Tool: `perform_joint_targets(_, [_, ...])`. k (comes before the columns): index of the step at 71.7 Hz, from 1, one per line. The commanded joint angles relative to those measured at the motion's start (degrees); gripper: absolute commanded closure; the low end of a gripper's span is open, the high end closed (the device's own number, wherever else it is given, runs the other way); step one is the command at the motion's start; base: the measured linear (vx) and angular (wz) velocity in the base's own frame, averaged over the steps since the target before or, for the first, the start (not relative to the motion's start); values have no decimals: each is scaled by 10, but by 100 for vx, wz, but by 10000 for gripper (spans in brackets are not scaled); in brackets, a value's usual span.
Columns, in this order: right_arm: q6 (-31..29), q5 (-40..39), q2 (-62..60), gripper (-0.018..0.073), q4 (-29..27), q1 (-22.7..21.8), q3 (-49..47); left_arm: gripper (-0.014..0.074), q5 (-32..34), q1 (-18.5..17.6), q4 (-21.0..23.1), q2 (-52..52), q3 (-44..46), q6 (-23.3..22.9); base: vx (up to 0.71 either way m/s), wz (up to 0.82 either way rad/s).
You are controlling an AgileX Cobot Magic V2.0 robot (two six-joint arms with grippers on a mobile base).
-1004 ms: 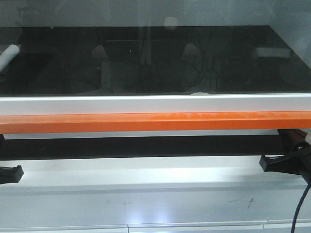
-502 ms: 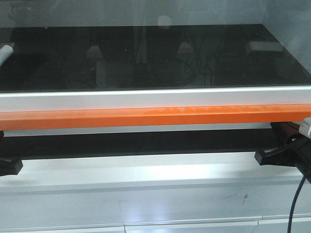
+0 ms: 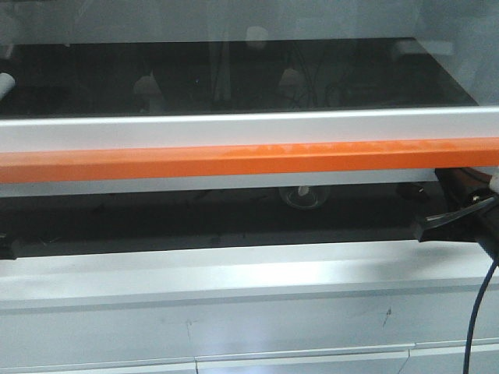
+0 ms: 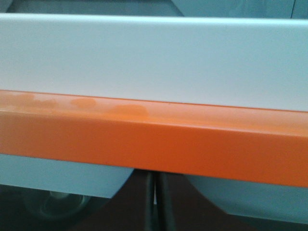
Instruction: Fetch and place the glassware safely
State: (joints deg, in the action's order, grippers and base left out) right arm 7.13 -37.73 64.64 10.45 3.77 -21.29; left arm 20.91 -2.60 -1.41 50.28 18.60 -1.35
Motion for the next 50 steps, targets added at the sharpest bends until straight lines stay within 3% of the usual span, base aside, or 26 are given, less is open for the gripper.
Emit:
perform_joint_targets(1, [-1, -117, -6, 560, -24, -1, -64, 603, 160, -3, -5, -33, 44, 4, 0, 0])
perform_joint_targets(25, [4, -33, -75, 560, -23, -1, -62, 603, 64, -3, -5, -87, 68, 4, 0, 0])
perform_joint_targets(37, [41, 73, -137, 560, -19, -1, -62, 603, -11, -3, -4, -121, 68, -9, 0, 0])
perform_joint_targets(50, [81, 219, -197, 560, 38, 0, -61, 603, -107, -3, -6, -166, 57, -27, 0, 0])
